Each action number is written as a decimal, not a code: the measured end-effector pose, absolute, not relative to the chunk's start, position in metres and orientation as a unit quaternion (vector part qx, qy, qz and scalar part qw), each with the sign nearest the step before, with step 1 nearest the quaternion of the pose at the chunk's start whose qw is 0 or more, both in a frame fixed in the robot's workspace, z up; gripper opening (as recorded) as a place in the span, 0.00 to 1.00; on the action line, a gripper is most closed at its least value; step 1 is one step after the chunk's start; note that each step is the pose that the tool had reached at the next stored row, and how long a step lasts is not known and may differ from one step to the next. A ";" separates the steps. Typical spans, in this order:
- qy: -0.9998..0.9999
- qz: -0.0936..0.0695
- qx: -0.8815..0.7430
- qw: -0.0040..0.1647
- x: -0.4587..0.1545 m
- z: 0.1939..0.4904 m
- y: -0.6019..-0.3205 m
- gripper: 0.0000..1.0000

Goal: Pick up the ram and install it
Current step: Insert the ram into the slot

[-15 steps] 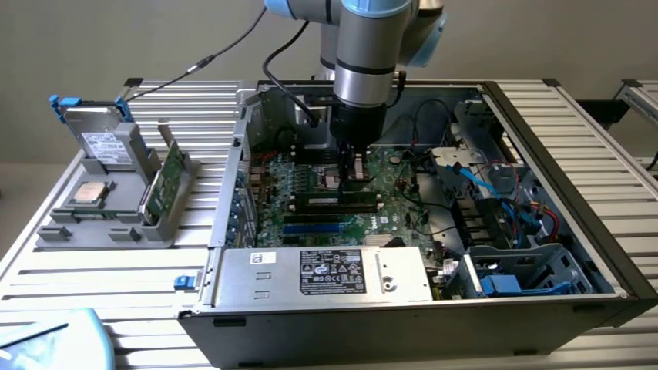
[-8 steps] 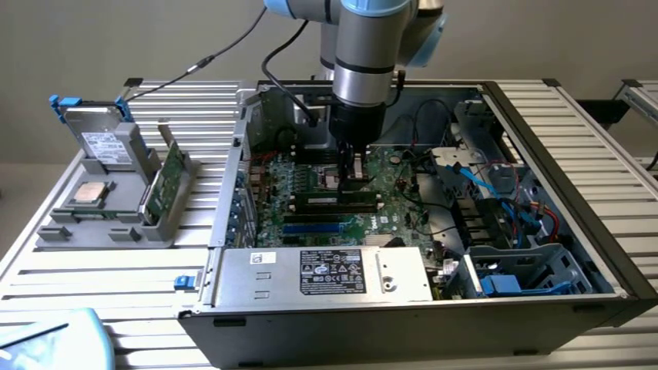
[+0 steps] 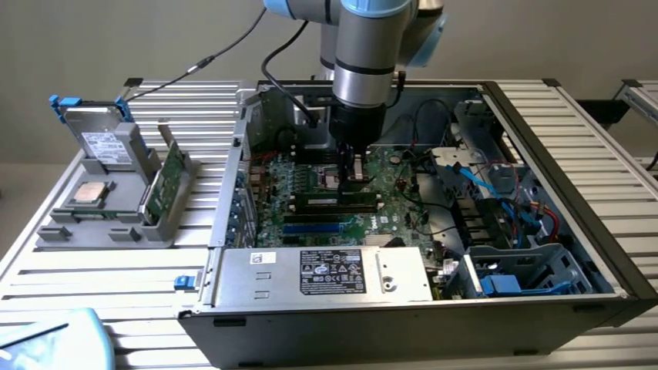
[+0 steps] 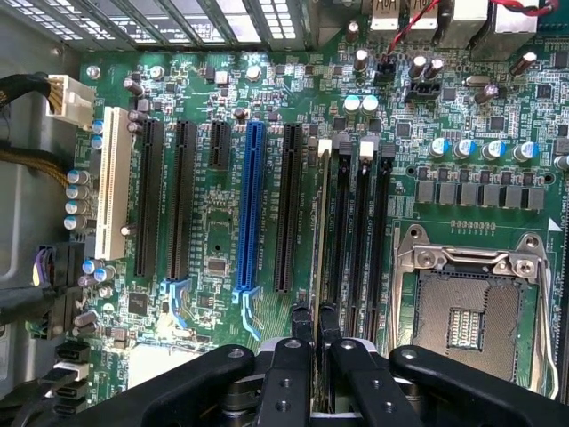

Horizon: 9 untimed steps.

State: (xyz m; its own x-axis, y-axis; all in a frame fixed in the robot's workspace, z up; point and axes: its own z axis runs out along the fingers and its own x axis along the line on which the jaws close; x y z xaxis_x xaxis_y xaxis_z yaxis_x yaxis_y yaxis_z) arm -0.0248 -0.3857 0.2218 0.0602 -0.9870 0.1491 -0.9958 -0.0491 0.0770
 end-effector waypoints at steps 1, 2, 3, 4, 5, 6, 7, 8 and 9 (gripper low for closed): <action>-0.685 0.028 0.724 0.079 -0.025 0.222 -0.386 0.14; -0.685 0.028 0.724 0.080 -0.025 0.222 -0.386 0.14; -0.685 0.028 0.724 0.080 -0.024 0.222 -0.386 0.14; -0.685 0.028 0.724 0.080 -0.024 0.222 -0.386 0.14; -0.685 0.028 0.724 0.079 -0.024 0.222 -0.386 0.14; -0.685 0.028 0.724 0.080 -0.024 0.222 -0.386 0.14; -0.685 0.028 0.724 0.079 -0.024 0.221 -0.386 0.14; -0.685 0.028 0.724 0.079 -0.024 0.221 -0.386 0.14; -0.685 0.028 0.723 0.079 -0.024 0.221 -0.385 0.14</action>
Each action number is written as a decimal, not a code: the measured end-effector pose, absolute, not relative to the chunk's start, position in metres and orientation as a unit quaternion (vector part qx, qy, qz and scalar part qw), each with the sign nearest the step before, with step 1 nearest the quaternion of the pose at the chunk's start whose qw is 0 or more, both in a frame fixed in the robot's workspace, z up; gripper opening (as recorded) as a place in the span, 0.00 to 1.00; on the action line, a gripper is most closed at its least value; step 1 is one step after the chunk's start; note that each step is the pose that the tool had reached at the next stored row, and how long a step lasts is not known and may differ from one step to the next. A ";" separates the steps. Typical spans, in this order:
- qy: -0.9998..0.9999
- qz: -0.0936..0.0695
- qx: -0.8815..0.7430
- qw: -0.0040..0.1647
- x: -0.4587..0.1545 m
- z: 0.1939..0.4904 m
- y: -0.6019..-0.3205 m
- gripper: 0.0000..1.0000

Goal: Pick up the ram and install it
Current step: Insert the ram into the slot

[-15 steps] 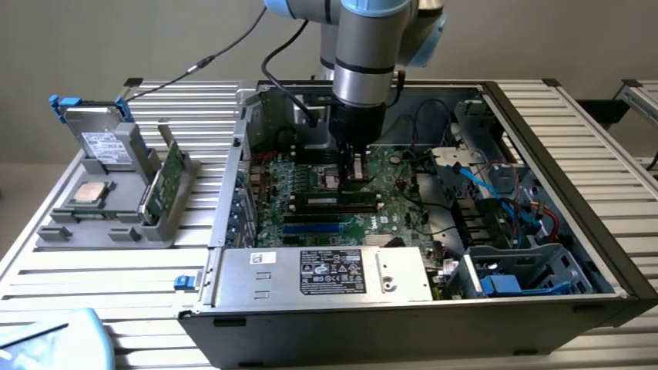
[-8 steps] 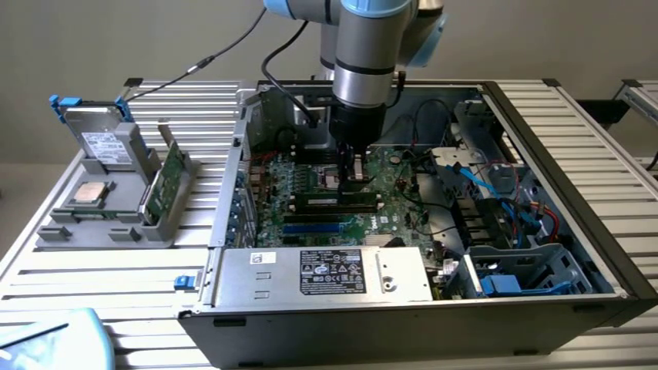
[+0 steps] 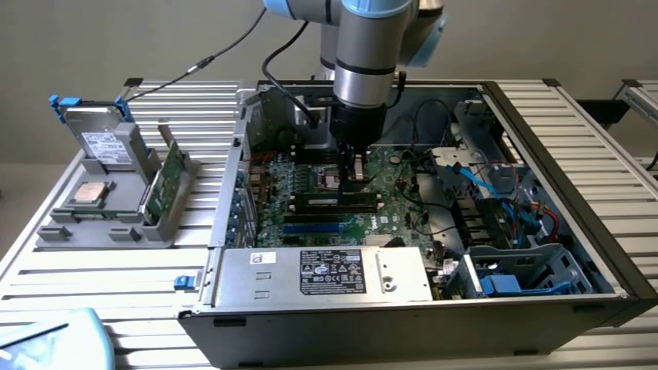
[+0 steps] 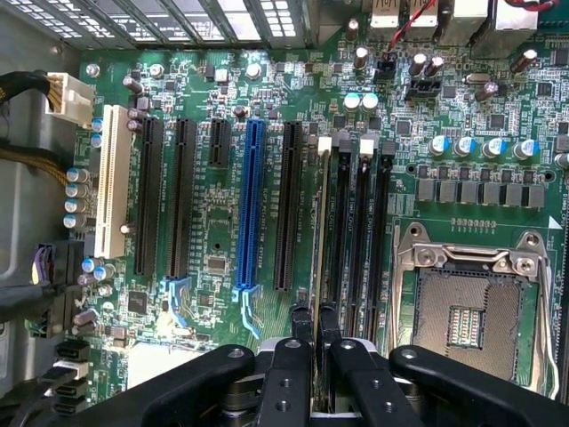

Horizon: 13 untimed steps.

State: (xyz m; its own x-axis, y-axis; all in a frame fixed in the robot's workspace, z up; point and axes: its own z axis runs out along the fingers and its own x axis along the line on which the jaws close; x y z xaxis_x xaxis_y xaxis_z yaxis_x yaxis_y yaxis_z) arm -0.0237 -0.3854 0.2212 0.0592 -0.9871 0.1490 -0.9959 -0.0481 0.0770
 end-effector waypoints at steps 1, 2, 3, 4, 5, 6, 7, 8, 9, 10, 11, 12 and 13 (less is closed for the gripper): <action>-0.686 0.028 0.723 0.079 -0.024 0.221 -0.385 0.14; -0.686 0.028 0.723 0.079 -0.024 0.221 -0.385 0.14; -0.686 0.028 0.722 0.079 -0.024 0.221 -0.385 0.14; -0.687 0.028 0.722 0.080 -0.024 0.221 -0.384 0.14; -0.688 0.027 0.721 0.079 -0.024 0.221 -0.384 0.14; -0.688 0.027 0.721 0.080 -0.024 0.220 -0.384 0.14; -0.688 0.027 0.721 0.080 -0.024 0.220 -0.384 0.14; -0.688 0.027 0.721 0.080 -0.024 0.220 -0.384 0.14; -0.688 0.027 0.721 0.080 -0.024 0.220 -0.384 0.14; -0.688 0.027 0.721 0.080 -0.024 0.220 -0.384 0.14; -0.688 0.027 0.721 0.080 -0.024 0.220 -0.384 0.14; -0.688 0.027 0.721 0.080 -0.024 0.220 -0.384 0.14; -0.688 0.027 0.721 0.080 -0.024 0.220 -0.384 0.14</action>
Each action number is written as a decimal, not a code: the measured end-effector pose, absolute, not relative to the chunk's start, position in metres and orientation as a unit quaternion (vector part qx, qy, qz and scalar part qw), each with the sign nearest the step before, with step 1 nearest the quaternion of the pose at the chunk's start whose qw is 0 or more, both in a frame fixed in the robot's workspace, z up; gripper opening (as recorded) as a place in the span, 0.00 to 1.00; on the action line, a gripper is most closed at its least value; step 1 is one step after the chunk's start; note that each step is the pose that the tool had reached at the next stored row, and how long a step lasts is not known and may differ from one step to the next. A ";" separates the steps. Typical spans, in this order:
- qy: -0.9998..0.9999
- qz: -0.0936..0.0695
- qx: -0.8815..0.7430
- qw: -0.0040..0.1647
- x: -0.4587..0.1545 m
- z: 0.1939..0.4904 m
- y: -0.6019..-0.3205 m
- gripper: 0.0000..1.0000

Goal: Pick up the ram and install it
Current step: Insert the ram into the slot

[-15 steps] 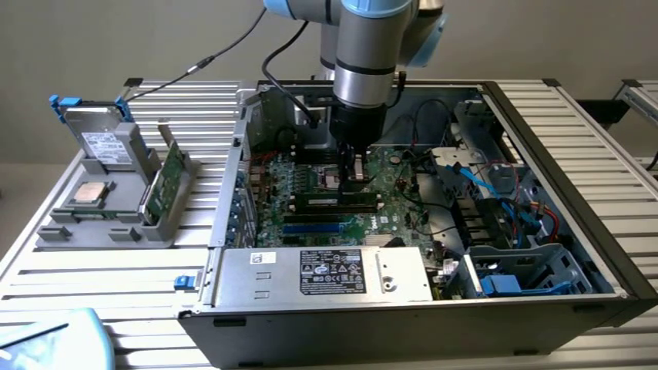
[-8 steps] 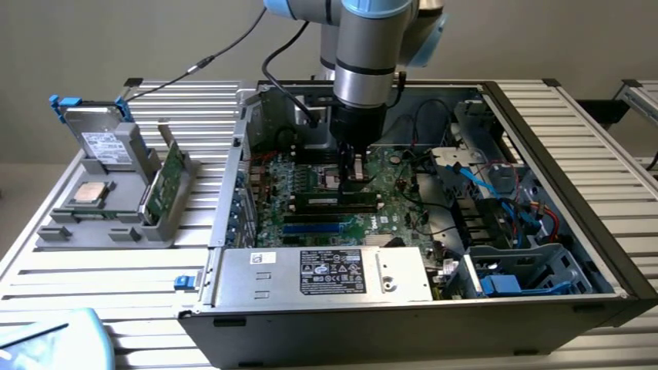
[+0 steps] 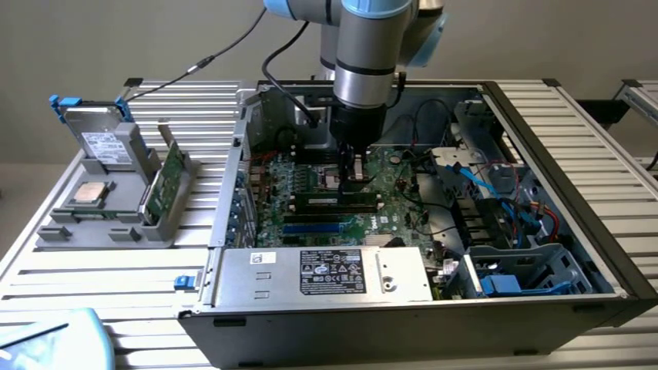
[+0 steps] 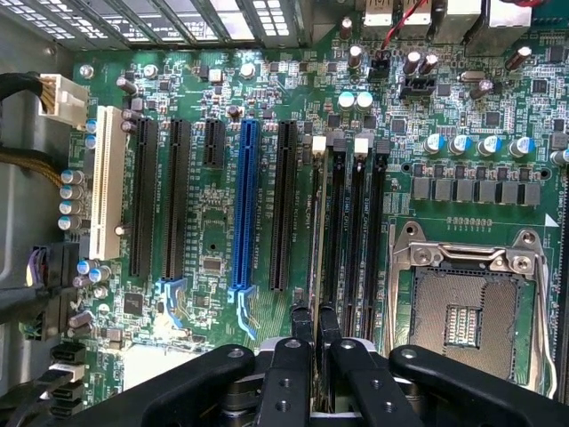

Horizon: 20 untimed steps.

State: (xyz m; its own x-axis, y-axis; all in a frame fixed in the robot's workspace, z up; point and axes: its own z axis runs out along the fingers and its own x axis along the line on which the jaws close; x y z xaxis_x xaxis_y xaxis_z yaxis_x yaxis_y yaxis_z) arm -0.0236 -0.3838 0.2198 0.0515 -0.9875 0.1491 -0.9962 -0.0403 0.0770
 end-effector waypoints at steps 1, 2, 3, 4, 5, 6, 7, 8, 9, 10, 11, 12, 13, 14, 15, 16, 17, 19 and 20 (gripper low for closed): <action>-0.688 0.027 0.721 0.080 -0.024 0.220 -0.384 0.14; -0.688 0.027 0.721 0.080 -0.024 0.220 -0.384 0.14; -0.688 0.027 0.721 0.080 -0.023 0.219 -0.384 0.14; -0.688 0.027 0.721 0.080 -0.023 0.219 -0.384 0.14; -0.688 0.027 0.721 0.080 -0.023 0.219 -0.384 0.14; -0.688 0.027 0.721 0.080 -0.023 0.219 -0.384 0.14; -0.688 0.027 0.721 0.080 -0.023 0.219 -0.384 0.14; -0.688 0.027 0.721 0.080 -0.023 0.219 -0.384 0.14; -0.688 0.027 0.721 0.080 -0.023 0.219 -0.384 0.14; -0.688 0.027 0.721 0.080 -0.023 0.219 -0.384 0.14; -0.688 0.027 0.721 0.080 -0.022 0.219 -0.384 0.14; -0.688 0.027 0.721 0.080 -0.022 0.219 -0.384 0.14; -0.688 0.027 0.721 0.080 -0.022 0.219 -0.384 0.14; -0.688 0.027 0.721 0.080 -0.022 0.219 -0.384 0.14; -0.688 0.027 0.721 0.080 -0.022 0.219 -0.384 0.14; -0.688 0.027 0.721 0.080 -0.022 0.219 -0.384 0.14; -0.688 0.027 0.721 0.079 -0.022 0.219 -0.384 0.14; -0.688 0.027 0.721 0.080 -0.022 0.218 -0.384 0.14; -0.688 0.028 0.721 0.080 -0.022 0.218 -0.384 0.14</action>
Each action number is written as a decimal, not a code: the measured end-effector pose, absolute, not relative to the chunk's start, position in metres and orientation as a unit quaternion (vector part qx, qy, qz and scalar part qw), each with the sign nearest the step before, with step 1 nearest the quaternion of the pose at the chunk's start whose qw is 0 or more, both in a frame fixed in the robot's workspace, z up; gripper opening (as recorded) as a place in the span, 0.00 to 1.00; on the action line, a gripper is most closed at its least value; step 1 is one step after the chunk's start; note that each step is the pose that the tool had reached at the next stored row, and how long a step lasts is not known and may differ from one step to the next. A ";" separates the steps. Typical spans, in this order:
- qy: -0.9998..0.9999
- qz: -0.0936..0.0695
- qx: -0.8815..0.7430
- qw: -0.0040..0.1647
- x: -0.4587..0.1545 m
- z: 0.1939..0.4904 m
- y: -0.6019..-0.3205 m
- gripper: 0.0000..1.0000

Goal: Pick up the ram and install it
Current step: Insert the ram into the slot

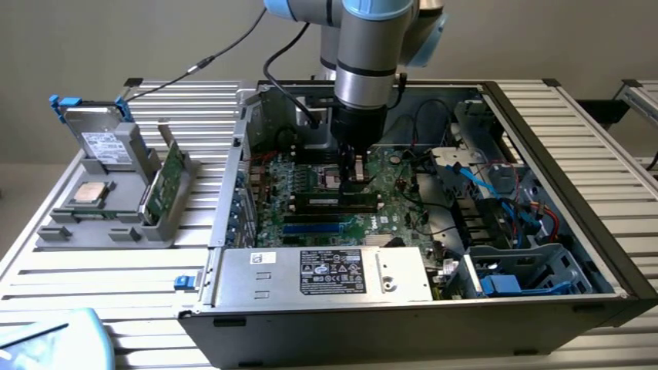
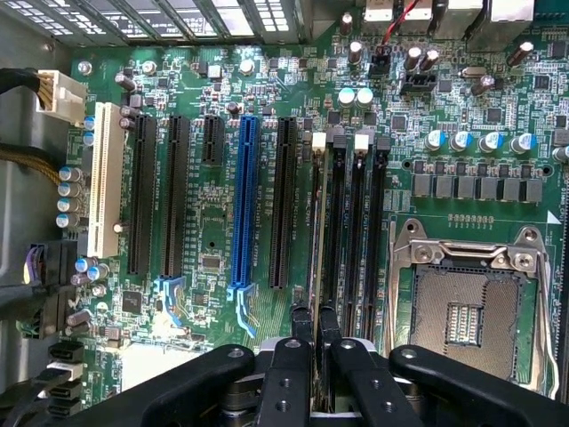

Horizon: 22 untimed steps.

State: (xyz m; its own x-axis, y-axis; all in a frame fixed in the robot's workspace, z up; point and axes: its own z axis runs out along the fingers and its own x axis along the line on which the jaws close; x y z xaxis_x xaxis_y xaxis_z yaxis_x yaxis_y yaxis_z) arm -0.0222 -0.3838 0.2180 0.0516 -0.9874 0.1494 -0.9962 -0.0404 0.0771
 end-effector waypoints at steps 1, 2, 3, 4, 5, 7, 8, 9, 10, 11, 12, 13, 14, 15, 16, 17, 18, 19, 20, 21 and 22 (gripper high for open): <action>-0.688 0.028 0.721 0.080 -0.022 0.218 -0.384 0.14; -0.688 0.028 0.721 0.080 -0.022 0.218 -0.384 0.14; -0.688 0.028 0.721 0.080 -0.022 0.218 -0.384 0.14; -0.688 0.028 0.721 0.080 -0.022 0.218 -0.384 0.14; -0.688 0.028 0.721 0.080 -0.022 0.218 -0.384 0.14; -0.688 0.027 0.721 0.080 -0.022 0.217 -0.384 0.14; -0.688 0.027 0.721 0.080 -0.022 0.217 -0.384 0.14; -0.688 0.027 0.721 0.080 -0.022 0.217 -0.384 0.14; -0.688 0.027 0.721 0.081 -0.022 0.217 -0.384 0.14; -0.688 0.026 0.721 0.081 -0.022 0.217 -0.384 0.14; -0.688 0.026 0.721 0.082 -0.022 0.217 -0.384 0.14; -0.688 0.025 0.721 0.082 -0.022 0.217 -0.384 0.14; -0.688 0.025 0.721 0.083 -0.022 0.217 -0.384 0.14; -0.688 0.024 0.721 0.083 -0.022 0.217 -0.384 0.14; -0.688 0.024 0.721 0.083 -0.022 0.217 -0.384 0.14; -0.688 0.024 0.721 0.083 -0.022 0.217 -0.384 0.14; -0.688 0.023 0.721 0.084 -0.022 0.217 -0.384 0.14; -0.688 0.023 0.721 0.084 -0.022 0.217 -0.384 0.14; -0.688 0.023 0.721 0.084 -0.022 0.217 -0.384 0.14; -0.688 0.023 0.721 0.084 -0.021 0.217 -0.384 0.14; -0.687 0.023 0.721 0.084 -0.021 0.217 -0.384 0.14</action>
